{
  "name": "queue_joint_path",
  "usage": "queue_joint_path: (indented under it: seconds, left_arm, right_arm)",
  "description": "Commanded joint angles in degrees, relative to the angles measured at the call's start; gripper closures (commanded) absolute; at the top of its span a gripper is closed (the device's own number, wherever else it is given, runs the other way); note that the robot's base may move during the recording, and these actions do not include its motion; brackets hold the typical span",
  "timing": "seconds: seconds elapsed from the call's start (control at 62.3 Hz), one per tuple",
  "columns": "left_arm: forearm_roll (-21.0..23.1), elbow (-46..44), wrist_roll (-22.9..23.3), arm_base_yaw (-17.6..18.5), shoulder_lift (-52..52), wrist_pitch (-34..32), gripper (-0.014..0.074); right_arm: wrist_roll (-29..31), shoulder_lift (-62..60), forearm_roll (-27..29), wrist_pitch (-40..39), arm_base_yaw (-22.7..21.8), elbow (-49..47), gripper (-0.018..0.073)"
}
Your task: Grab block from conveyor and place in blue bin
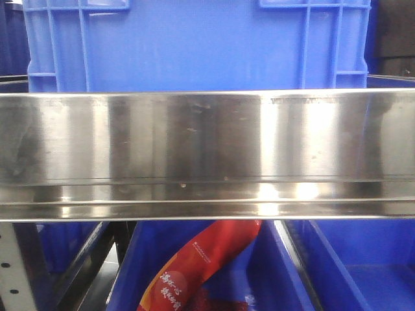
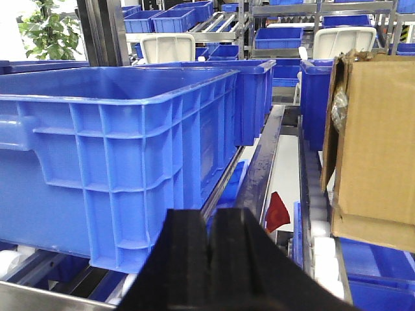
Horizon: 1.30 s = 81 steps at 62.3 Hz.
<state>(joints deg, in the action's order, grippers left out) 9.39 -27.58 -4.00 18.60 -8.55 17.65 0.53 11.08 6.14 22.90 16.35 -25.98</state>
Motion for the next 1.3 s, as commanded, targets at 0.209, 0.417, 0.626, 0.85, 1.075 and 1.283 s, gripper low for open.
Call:
queue_joint_path:
  seconds: [0.209, 0.417, 0.626, 0.85, 1.075, 1.283]
  left_arm:
    - [0.56, 0.13, 0.15, -0.22, 0.32, -0.94, 0.0708]
    - [0.56, 0.13, 0.15, -0.22, 0.32, -0.94, 0.0708]
    - [0.56, 0.13, 0.15, -0.22, 0.32, -0.94, 0.0708]
    - [0.56, 0.13, 0.15, -0.22, 0.3, -0.72, 0.0708]
    - [0.56, 0.13, 0.15, -0.22, 0.3, -0.72, 0.0708]
    - [0.56, 0.13, 0.15, -0.22, 0.3, -0.72, 0.0708]
  right_arm:
    - [0.19, -0.86, -0.89, -3.47, -1.65, 4.65, 0.0721]
    - [0.19, -4.53, -3.47, -18.51, -8.2, 14.71, 0.0721]
    - [0.19, -10.51, -3.47, -22.18, -10.48, 23.42, 0.0721]
    - [0.19, -11.08, -3.47, -21.64, -10.48, 25.98, 0.0721]
    - [0.19, -11.08, -3.47, -22.32, -10.57, 25.98, 0.0721]
    - [0.19, -11.08, -3.47, -21.19, -10.57, 25.98, 0.0721]
